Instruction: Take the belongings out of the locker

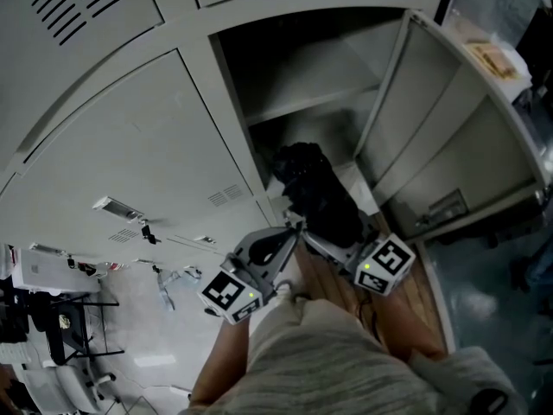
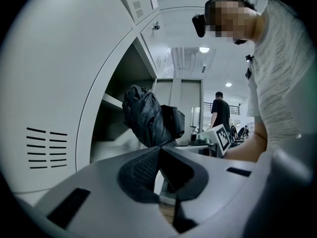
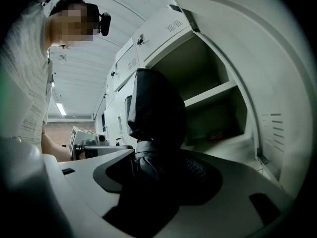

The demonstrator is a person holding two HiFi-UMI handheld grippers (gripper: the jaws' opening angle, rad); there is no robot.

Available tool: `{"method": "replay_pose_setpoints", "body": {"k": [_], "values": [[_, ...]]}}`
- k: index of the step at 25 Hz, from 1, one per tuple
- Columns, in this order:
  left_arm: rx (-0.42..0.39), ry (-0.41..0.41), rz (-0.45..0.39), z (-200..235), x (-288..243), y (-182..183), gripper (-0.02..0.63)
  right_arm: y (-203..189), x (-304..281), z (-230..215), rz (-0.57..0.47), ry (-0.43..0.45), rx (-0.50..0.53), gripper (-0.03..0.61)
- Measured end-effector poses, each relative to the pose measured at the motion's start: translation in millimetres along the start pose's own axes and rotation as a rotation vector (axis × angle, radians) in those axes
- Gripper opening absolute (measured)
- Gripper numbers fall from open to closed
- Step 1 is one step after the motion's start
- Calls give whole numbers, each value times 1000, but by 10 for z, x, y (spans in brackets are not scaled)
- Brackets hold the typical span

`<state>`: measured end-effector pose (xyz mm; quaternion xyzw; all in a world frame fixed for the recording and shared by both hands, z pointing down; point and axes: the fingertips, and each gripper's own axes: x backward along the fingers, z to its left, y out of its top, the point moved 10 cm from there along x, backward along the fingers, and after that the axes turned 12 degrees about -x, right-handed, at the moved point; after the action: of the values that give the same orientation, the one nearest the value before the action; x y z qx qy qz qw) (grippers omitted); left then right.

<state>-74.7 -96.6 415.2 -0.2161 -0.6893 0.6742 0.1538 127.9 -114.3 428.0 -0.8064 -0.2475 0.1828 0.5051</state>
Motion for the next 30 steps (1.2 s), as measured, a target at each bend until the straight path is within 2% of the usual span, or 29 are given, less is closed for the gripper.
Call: {"method": "replay_pose_setpoints", "body": {"k": [11, 30], "values": [[-31, -17, -18, -52, 31, 77, 3, 21, 100, 159, -10, 24, 23, 267], [-37, -12, -10, -89, 96, 107, 3, 68, 136, 277, -10, 33, 46, 265]]}}
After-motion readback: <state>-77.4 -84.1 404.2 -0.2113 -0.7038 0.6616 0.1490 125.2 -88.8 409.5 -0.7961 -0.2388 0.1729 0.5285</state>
